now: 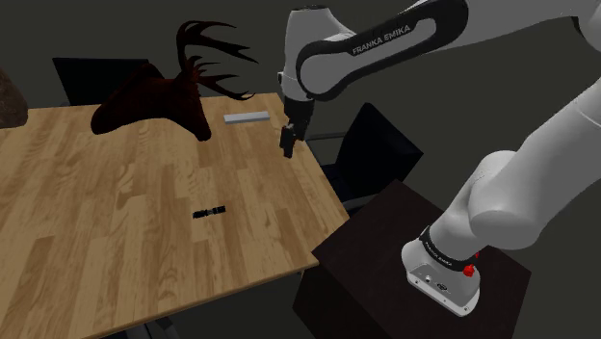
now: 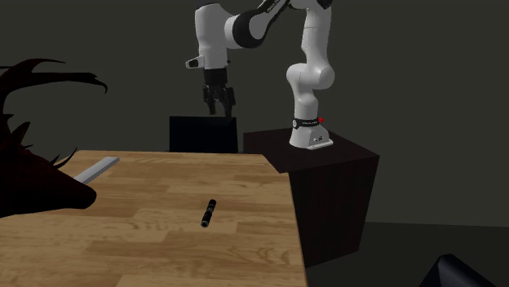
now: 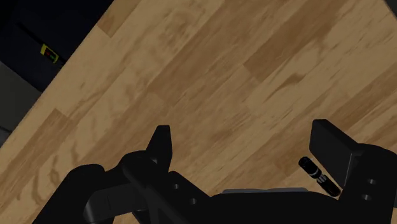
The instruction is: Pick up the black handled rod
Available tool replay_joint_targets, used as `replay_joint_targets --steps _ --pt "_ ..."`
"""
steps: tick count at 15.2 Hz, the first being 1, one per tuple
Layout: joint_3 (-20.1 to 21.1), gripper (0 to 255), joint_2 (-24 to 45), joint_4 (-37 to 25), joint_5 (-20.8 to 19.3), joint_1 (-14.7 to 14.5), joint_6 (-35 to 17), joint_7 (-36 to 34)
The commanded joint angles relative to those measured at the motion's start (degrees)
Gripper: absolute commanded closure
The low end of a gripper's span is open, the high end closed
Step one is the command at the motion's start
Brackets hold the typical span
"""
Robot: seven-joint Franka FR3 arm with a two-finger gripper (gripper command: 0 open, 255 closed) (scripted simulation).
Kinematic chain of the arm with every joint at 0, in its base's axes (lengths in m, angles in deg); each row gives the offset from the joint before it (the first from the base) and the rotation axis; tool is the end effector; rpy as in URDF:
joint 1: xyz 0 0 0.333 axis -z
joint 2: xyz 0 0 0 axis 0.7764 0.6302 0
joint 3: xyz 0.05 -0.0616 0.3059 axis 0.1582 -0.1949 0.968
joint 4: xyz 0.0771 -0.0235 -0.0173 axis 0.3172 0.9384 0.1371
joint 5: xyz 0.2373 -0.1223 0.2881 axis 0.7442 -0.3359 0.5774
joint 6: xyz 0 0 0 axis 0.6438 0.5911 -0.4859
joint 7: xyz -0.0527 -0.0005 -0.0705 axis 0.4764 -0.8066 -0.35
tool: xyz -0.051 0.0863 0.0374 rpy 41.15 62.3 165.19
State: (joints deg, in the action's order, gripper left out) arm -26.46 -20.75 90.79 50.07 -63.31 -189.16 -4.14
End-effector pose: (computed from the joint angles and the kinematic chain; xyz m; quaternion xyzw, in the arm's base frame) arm 0.4609 0.1620 0.3819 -0.9763 -0.2143 0.0237 0.0192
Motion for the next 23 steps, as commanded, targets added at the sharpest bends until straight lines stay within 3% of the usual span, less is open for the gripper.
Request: replay_joint_targets --steps 1,10,19,23 --pt "0.9 0 4.0 -1.9 -0.1 -0.8 -2.1 0.1" --pt "4.1 0 21.4 -12.9 -2.5 -4.8 -8.4 -0.4" --pt "5.6 0 38.6 -28.0 -6.3 -10.1 -10.4 -0.9" --pt "5.3 0 40.8 -28.0 -6.8 -10.4 -12.5 -1.0"
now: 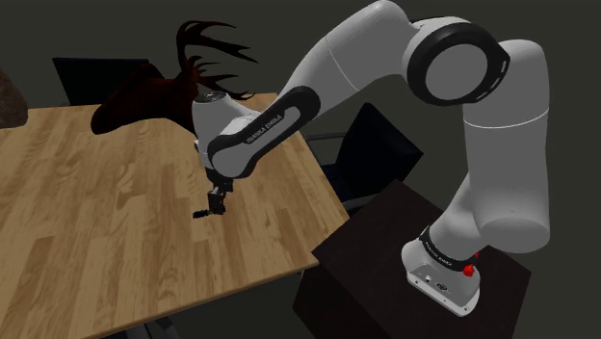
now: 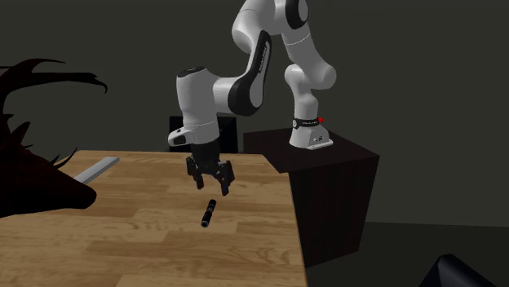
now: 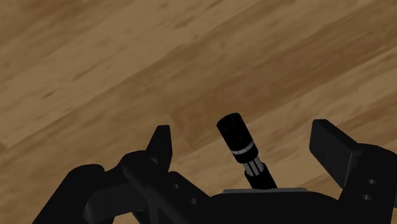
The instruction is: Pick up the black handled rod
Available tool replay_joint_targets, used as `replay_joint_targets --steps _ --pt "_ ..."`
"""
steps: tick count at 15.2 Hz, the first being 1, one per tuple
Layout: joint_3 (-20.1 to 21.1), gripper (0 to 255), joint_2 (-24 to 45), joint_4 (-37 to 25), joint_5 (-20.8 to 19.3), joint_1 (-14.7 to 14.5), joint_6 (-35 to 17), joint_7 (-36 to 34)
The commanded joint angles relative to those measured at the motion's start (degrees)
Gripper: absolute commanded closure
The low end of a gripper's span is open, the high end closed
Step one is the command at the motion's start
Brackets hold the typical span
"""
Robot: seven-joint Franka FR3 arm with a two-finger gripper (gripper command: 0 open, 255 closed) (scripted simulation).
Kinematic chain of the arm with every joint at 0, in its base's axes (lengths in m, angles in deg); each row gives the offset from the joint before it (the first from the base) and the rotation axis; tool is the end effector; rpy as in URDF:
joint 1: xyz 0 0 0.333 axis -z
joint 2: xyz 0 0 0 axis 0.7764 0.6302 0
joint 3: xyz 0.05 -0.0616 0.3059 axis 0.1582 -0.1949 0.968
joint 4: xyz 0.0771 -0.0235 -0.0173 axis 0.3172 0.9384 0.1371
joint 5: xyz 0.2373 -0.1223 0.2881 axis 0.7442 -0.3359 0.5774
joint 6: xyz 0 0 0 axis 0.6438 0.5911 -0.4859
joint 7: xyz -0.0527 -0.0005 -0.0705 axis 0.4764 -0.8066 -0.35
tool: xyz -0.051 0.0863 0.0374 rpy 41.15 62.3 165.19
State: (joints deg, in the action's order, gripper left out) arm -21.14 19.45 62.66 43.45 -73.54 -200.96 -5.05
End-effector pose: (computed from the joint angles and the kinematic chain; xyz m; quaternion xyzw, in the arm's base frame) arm 0.5357 0.3586 0.2109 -0.9331 -0.3567 0.0265 0.0369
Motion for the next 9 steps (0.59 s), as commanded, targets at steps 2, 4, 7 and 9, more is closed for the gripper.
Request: replay_joint_targets --steps 2,4,7,9 --pt "-0.2 0 1.7 0.0 -0.3 -0.3 -1.7 -0.1" --pt "-0.4 0 2.6 -0.1 -0.5 -0.4 -2.5 -0.2" --pt "-0.4 255 2.6 -0.1 -0.5 -0.4 -2.5 -0.1" --pt "-0.4 255 2.6 -0.1 -0.5 -0.4 -2.5 -0.2"
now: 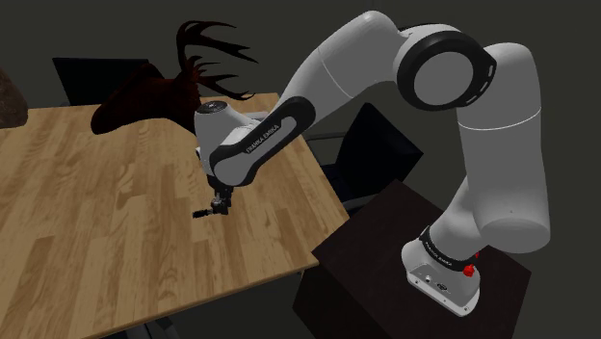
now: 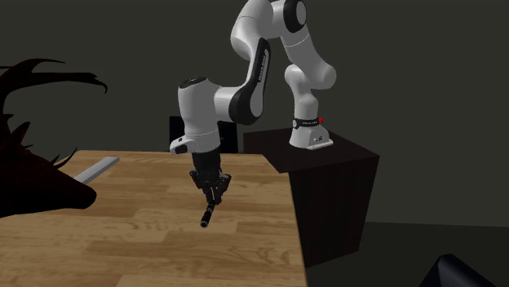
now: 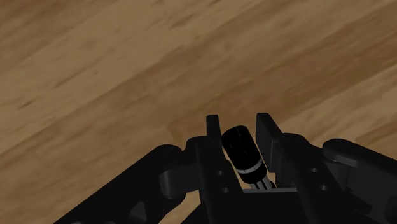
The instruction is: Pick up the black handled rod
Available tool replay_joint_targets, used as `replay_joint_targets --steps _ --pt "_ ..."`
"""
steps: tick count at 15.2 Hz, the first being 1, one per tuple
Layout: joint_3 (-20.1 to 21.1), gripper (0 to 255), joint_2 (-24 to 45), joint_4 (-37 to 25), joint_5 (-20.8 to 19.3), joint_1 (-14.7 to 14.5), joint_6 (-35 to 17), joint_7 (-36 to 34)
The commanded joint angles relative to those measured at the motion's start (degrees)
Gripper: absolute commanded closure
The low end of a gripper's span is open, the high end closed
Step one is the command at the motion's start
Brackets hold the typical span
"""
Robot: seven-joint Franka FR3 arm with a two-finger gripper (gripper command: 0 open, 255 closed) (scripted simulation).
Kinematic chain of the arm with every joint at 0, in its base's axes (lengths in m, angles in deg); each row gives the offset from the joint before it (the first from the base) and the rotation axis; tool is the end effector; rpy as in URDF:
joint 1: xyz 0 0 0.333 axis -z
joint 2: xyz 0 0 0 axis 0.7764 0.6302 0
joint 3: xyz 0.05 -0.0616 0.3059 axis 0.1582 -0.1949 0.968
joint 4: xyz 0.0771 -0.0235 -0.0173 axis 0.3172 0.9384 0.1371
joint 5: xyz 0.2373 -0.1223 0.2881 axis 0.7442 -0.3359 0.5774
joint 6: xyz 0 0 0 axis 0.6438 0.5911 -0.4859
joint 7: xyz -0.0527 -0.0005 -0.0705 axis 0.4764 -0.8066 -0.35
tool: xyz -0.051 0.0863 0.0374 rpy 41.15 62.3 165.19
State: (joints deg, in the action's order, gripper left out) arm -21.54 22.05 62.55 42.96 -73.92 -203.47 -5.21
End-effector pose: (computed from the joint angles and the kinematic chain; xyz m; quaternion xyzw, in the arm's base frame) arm 0.5347 0.3589 0.1861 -0.9330 -0.3570 0.0262 0.0368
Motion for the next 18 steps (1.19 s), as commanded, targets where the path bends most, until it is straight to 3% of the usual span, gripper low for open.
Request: replay_joint_targets --steps 1,7,18 --pt "0.0 255 0.0 0.0 0.0 0.0 0.0 0.0" --pt "0.0 255 0.0 0.0 0.0 0.0 0.0 0.0" --pt "0.9 255 -6.0 0.2 1.1 0.7 5.8 0.3"
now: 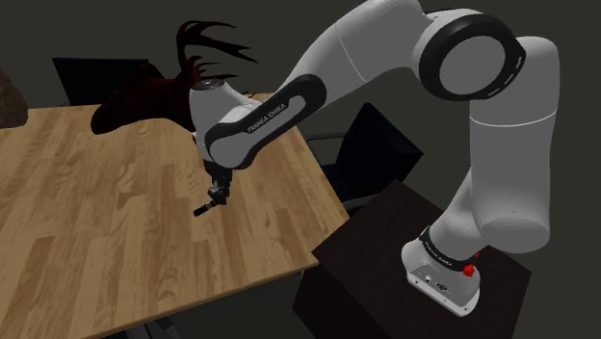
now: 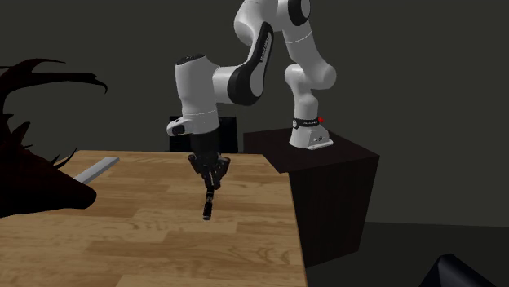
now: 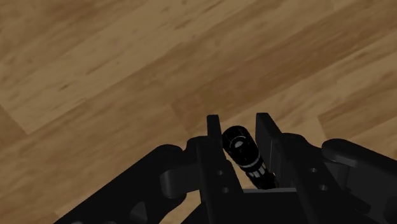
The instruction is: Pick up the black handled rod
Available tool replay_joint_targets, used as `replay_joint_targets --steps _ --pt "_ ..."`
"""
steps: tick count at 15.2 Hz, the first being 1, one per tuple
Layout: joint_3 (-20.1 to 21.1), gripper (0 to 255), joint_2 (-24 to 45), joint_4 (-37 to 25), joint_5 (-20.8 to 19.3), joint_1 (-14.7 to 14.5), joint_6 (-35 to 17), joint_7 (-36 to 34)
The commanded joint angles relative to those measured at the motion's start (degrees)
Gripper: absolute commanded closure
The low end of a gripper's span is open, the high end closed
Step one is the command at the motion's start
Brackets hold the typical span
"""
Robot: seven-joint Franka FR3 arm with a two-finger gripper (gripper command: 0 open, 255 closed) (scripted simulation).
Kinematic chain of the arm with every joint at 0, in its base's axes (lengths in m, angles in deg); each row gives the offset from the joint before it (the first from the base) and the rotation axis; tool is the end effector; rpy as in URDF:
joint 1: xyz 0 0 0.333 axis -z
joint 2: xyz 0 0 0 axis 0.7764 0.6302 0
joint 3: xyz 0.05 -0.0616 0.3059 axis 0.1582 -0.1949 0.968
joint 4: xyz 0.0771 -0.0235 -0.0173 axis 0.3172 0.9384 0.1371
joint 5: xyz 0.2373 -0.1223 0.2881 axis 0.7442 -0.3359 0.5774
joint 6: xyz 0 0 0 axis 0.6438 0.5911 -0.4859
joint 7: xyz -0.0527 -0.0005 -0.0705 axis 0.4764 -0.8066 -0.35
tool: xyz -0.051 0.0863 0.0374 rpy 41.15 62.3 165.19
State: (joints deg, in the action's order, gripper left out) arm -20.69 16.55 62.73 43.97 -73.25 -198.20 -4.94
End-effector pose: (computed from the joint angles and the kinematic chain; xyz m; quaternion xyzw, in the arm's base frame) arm 0.5350 0.3591 0.2389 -0.9329 -0.3572 0.0261 0.0369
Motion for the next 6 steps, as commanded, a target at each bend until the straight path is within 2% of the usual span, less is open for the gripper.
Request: replay_joint_targets --steps 1,6 --pt "0.2 255 -1.1 -0.1 0.2 0.1 1.1 0.0" --pt "0.4 255 -2.6 -0.3 0.5 0.3 2.9 0.1"
